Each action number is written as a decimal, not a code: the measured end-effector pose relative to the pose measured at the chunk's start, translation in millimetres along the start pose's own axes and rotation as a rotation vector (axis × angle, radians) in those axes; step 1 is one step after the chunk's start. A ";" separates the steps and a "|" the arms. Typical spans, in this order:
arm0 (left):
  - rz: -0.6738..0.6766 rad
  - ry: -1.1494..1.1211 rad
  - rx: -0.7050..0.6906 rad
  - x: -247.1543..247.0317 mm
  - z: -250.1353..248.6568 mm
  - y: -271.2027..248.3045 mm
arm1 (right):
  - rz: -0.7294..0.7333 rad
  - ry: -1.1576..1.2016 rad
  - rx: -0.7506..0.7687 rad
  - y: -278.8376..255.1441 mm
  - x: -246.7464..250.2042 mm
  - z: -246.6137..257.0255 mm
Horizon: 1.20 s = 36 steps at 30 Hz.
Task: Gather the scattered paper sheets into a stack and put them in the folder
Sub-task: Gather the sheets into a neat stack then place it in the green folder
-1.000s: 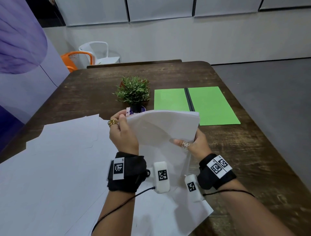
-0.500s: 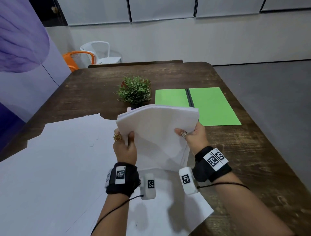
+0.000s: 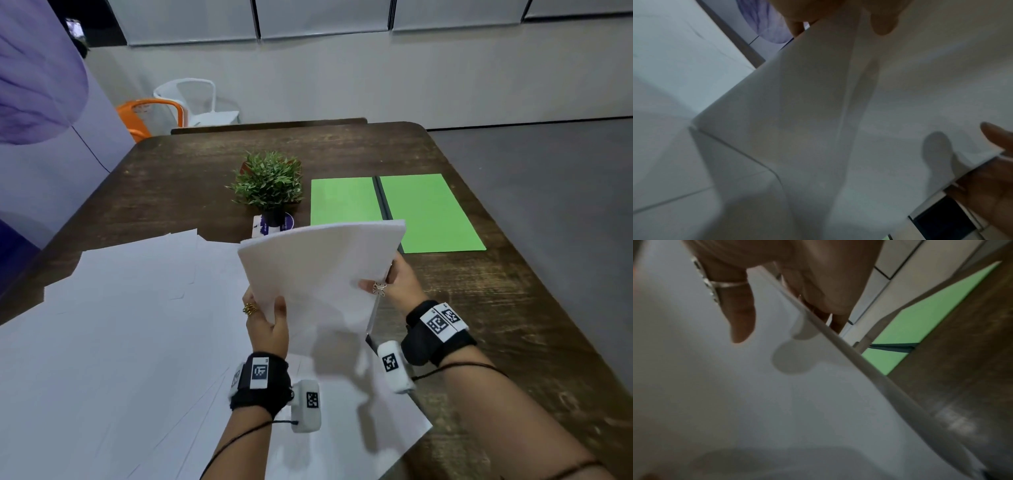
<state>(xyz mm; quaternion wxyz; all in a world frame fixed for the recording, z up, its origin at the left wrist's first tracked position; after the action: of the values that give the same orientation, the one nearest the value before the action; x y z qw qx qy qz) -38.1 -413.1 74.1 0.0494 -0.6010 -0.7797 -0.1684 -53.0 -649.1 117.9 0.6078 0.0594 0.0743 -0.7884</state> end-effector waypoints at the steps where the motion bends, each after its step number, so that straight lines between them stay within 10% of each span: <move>1: 0.005 -0.015 0.023 -2.2 4.2 -0.9 | -0.005 -0.013 -0.026 0.8 0.8 -4.7; 16: -0.309 0.016 0.090 -5.7 -11.5 17.2 | -0.195 0.141 0.091 5.0 -29.1 -3.6; 36: -0.101 0.098 0.132 -23.8 24.3 -2.7 | -0.091 -0.087 -0.030 6.0 -11.3 -57.8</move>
<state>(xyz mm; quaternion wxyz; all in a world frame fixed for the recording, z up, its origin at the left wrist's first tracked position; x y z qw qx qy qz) -31.2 -427.8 44.1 0.1186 -0.5473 -0.8151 -0.1482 -44.0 -628.9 62.9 0.5749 0.0122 0.0623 -0.8158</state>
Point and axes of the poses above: each hand's wrist, its own y-axis towards the middle knuckle, its own x-axis out of the back of the hand, z = x × y, the point moved 4 cm from there along y, towards the middle knuckle, and after that the axes turned 10 degrees about y, right-handed, at the moved point
